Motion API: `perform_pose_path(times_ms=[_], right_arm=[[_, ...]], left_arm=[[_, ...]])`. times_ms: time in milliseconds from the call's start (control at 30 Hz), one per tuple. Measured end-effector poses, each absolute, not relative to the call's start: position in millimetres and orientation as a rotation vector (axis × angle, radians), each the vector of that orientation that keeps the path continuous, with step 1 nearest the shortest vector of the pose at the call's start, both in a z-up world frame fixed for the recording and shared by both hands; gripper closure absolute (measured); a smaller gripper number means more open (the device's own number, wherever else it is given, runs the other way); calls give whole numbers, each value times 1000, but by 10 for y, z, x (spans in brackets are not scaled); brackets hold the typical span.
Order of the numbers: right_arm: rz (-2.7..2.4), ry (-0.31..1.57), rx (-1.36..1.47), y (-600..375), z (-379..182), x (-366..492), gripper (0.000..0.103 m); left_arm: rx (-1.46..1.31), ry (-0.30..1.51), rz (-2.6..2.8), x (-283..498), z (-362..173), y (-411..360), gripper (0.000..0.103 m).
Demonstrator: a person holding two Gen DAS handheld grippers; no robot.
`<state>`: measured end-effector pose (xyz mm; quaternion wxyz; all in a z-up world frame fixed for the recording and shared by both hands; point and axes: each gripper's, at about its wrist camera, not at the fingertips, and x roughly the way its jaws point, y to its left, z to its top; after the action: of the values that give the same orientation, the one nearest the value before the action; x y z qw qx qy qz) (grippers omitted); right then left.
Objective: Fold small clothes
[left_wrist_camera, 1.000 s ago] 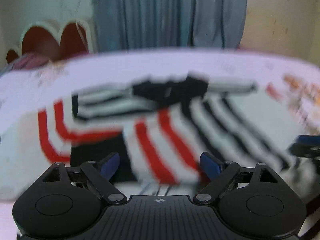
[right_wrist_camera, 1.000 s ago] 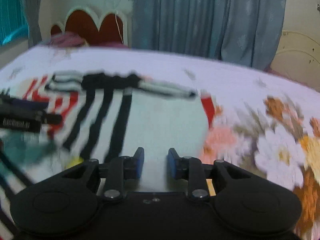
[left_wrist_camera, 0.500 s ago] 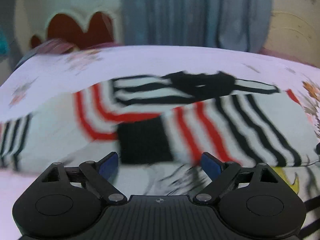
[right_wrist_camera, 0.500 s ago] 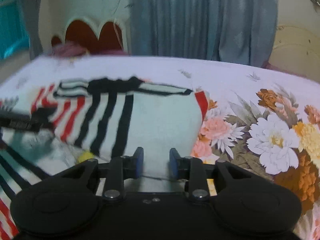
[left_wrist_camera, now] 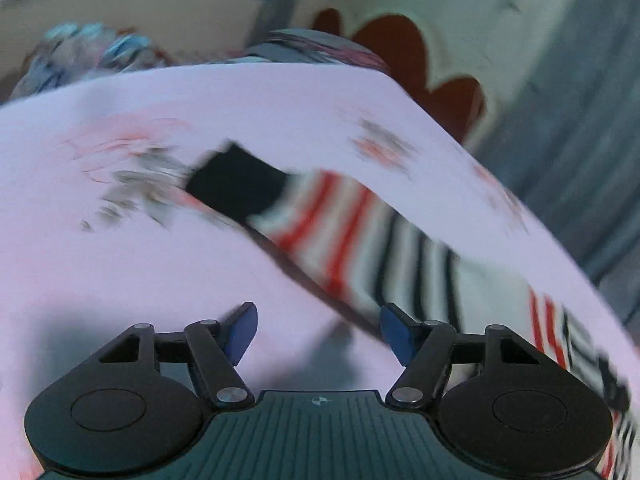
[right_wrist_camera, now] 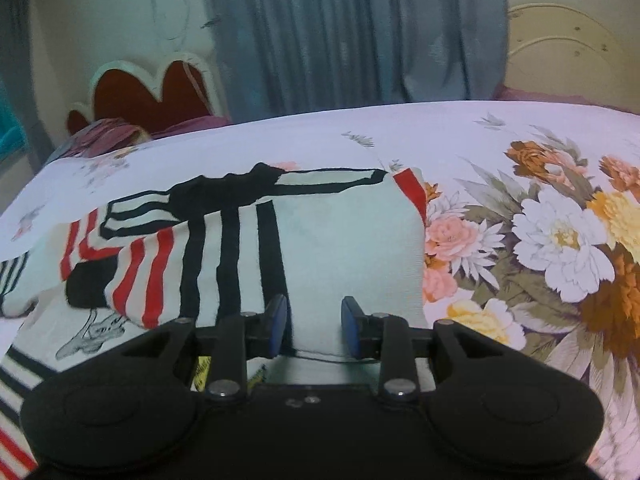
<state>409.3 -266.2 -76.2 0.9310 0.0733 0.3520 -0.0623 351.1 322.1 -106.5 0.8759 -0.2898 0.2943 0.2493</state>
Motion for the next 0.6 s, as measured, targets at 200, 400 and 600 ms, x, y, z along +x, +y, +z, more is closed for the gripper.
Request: perform_pose_path(times_ms=[200,400,600], right_arm=[[-205,720,89,-2276,-740,4286,74],[-282,725,83,-2146,-682,4332,74],[-296,728,76,-2093,-654,4309,74]], left_arm=[[-770,536,472,3675,-1263,3918,36],[-860,514,495,3858,-1461,4303,90],[-1068,396,269,3955,-1431,4238,94]])
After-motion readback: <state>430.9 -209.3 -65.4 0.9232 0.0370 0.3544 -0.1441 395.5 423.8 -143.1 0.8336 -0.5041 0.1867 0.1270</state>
